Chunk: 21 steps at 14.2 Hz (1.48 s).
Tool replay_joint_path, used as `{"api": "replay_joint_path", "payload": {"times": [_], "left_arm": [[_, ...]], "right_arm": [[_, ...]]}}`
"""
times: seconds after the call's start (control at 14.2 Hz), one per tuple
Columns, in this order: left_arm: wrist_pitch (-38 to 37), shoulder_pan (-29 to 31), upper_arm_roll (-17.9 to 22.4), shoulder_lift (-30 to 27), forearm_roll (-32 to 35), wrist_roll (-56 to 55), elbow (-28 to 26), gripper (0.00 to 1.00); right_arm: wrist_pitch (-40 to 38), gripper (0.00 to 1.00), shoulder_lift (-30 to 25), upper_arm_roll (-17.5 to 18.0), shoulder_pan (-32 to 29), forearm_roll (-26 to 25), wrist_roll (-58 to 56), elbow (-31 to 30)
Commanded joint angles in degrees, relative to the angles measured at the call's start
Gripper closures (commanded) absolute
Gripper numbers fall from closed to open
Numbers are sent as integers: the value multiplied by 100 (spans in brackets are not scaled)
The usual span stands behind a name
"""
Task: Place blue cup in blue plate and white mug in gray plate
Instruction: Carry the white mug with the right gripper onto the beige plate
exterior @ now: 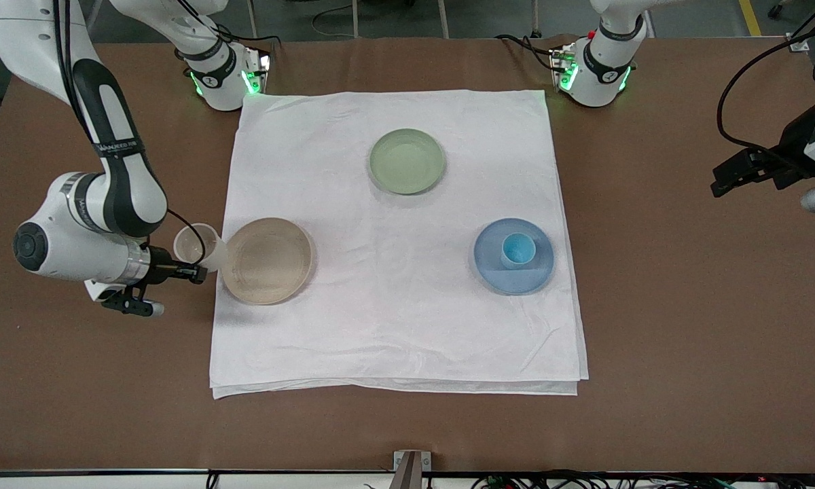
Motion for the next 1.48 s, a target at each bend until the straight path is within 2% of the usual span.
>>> {"api": "replay_joint_path", "payload": {"times": [0.0, 0.28, 0.63, 1.13, 1.41], "left_arm": [[105, 139, -39, -132, -42, 112, -213, 0], [132, 149, -30, -132, -69, 419, -213, 0], [88, 140, -48, -132, -60, 612, -196, 0], [44, 149, -30, -132, -69, 762, -196, 0], [36, 140, -39, -168, -69, 754, -196, 0]], "right_arm": [[135, 100, -109, -34, 331, 363, 91, -289], [257, 100, -73, -34, 683, 767, 215, -315], [714, 100, 58, -34, 798, 794, 215, -421], [820, 98, 243, -34, 842, 803, 206, -403], [838, 91, 340, -25, 851, 1030, 206, -324]]}}
